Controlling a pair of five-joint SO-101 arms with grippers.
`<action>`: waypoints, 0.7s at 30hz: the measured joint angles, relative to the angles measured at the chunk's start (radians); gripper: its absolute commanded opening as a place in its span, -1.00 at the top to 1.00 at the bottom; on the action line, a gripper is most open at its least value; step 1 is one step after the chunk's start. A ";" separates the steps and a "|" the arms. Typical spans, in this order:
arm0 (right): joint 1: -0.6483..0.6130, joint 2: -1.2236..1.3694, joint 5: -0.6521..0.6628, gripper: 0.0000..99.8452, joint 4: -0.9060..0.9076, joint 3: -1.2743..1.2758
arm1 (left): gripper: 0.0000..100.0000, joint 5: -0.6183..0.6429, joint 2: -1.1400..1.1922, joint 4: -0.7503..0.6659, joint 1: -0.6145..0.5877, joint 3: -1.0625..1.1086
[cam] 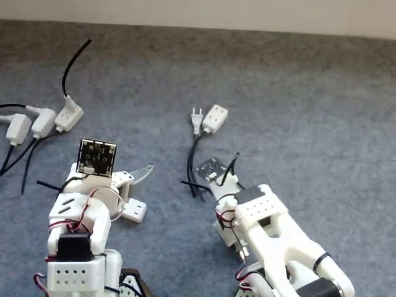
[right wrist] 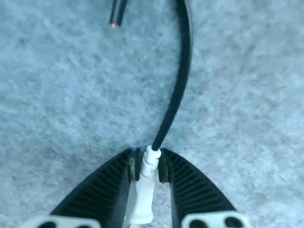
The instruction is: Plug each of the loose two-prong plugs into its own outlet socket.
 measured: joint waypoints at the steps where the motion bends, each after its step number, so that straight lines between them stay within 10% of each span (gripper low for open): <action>1: 0.000 0.005 0.000 0.91 -0.002 0.000 | 0.18 0.000 0.000 0.000 0.000 0.000; 14: 0.017 -0.075 -0.035 0.99 0.003 -0.002 | 0.18 0.000 0.000 0.000 0.000 0.000; 21: 0.037 -0.097 -0.081 0.99 0.221 -0.473 | 0.18 0.000 0.000 0.077 0.029 -0.129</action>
